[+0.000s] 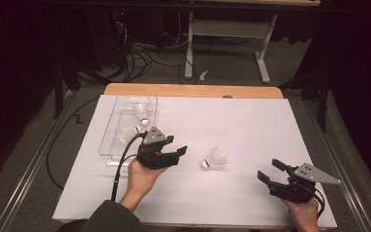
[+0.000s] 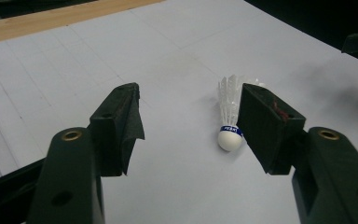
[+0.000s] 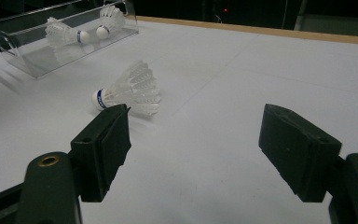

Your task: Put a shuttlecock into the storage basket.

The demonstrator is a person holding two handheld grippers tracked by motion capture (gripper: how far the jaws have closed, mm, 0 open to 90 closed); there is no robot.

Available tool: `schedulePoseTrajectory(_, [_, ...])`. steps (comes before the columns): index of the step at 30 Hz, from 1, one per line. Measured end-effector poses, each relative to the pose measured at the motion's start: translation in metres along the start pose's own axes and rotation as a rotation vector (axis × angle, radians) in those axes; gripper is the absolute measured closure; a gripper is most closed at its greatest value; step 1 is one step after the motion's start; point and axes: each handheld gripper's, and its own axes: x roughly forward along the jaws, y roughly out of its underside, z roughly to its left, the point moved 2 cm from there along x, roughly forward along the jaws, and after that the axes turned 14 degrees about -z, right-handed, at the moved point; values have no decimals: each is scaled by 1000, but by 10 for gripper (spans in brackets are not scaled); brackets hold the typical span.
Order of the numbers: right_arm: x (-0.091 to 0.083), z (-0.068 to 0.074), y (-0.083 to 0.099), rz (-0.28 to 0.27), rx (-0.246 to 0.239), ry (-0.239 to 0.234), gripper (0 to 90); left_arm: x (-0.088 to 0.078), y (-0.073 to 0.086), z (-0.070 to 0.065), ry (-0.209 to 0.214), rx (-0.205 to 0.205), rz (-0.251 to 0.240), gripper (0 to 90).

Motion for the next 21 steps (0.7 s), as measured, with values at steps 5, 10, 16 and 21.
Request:
schedulePoseTrajectory(5, [0, 0, 0, 0, 0, -1, 252, 3, 0, 0, 4, -1, 8, 398])
schedulePoseTrajectory(10, [0, 0, 0, 0, -1, -1, 252, 5, -1, -1, 7, -1, 8, 398])
schedulePoseTrajectory(16, [0, 0, 0, 0, 0, -1, 252, 8, -2, -3, 13, 2, 13, 398])
schedulePoseTrajectory(21, [0, 0, 0, 0, -1, -1, 252, 12, -3, -5, 20, 3, 18, 398])
